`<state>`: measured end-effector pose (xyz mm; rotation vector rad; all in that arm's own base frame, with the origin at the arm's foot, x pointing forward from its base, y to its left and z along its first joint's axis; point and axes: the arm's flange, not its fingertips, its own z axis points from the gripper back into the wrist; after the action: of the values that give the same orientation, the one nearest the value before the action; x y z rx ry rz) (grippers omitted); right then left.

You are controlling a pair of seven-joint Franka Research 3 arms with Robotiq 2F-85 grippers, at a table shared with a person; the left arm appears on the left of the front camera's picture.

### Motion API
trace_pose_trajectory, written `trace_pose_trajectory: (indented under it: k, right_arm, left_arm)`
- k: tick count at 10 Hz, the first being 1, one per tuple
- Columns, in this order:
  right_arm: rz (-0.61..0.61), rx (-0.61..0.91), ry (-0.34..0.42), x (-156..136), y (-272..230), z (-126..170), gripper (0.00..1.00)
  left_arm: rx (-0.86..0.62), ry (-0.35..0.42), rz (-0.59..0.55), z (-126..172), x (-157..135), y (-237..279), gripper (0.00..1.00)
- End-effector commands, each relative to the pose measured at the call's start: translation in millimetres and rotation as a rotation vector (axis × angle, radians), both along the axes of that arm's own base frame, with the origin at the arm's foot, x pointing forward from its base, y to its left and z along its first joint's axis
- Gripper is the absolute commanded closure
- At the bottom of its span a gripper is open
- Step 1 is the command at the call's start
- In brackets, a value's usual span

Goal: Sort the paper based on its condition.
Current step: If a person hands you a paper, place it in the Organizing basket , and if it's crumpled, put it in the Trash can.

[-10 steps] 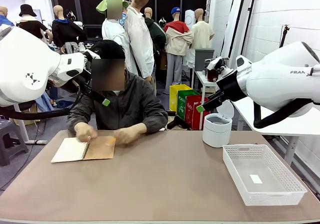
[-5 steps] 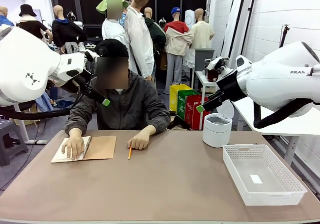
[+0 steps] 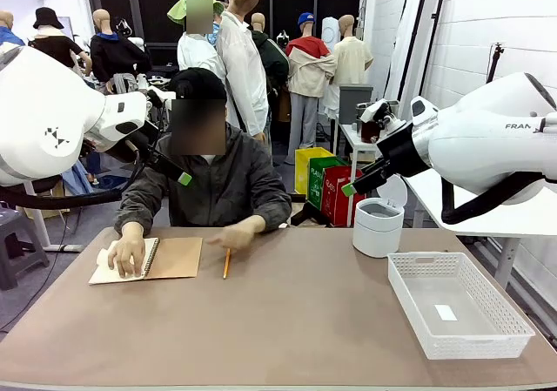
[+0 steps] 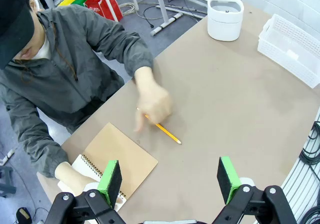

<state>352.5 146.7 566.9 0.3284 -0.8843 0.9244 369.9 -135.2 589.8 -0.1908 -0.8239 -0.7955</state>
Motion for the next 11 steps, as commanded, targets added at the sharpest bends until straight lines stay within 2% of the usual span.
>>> trace_pose_trajectory:
  k: [1, 11]
  right_arm:
    - [0.006, 0.003, 0.005, -0.2, 0.0, -0.4, 0.00]
    - [0.006, 0.003, 0.005, -0.2, 0.0, -0.4, 0.00]
  left_arm:
    - [-0.002, 0.005, 0.015, -0.2, 0.1, -0.1, 0.00]
    - [-0.002, 0.005, 0.015, -0.2, 0.1, -0.1, 0.00]
